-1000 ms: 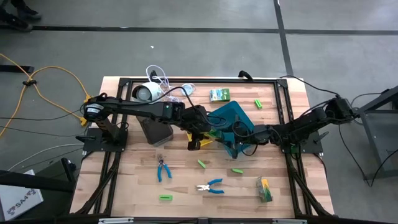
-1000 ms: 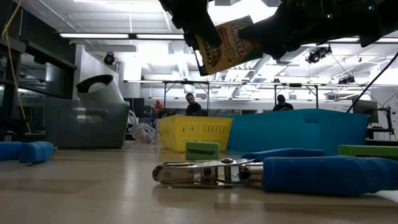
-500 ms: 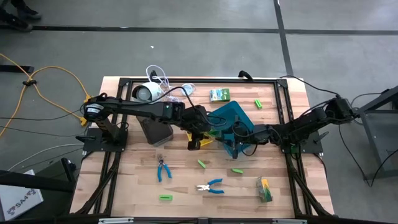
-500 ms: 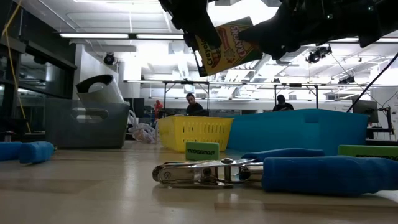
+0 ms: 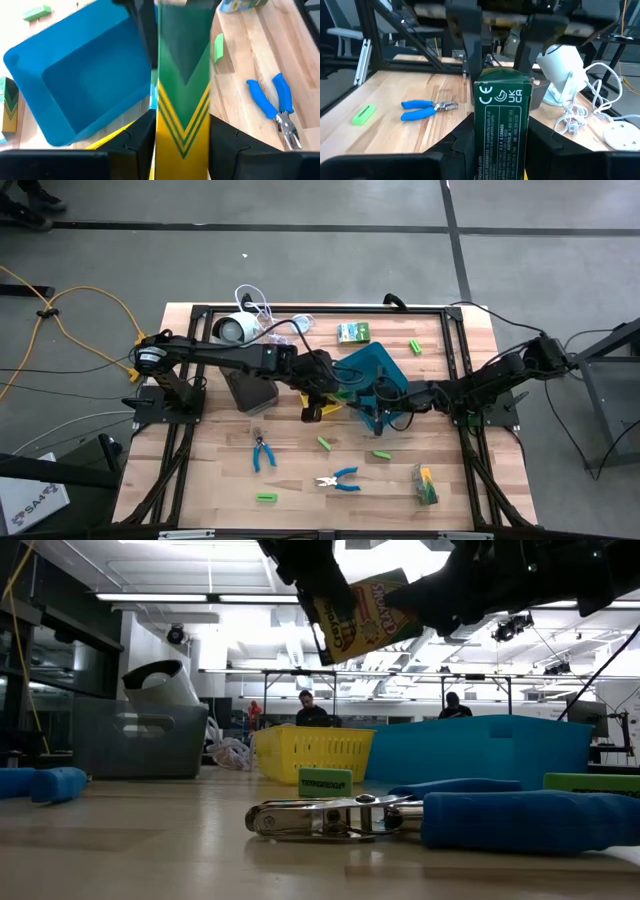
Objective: Pick & Place School Supplies
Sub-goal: Put the crayons box into the blue bin
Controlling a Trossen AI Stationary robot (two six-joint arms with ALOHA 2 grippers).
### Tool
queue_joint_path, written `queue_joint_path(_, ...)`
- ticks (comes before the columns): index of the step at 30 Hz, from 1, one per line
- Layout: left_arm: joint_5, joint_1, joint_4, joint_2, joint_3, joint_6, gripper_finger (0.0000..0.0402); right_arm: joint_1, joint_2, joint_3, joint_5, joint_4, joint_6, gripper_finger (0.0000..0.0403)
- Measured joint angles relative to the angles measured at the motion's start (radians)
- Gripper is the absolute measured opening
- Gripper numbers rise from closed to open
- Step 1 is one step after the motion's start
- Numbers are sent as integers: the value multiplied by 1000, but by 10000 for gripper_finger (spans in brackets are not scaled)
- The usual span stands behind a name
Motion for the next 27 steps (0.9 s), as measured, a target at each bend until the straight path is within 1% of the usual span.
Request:
queue_joint_path(6,-2,-12,-3,0,1,34,172,0,1,0,1,-4,0,106)
queue_joint_path(9,-5,-20,-3,0,1,41,180,0,1,0,0,-4,1,106)
queue_joint_path(15,-7,-22,-4,0,1,41,182,2,0,0,3,-26,18,106)
queue_joint_path(19,-37,-23,-2,0,1,47,182,14,0,-1,15,-54,34,106)
queue_joint_path(24,-48,-23,19,-6,1,57,182,48,0,-1,91,-55,11,106)
queue_joint_path(27,-48,-23,28,-17,1,57,182,63,-13,-1,114,-61,3,106)
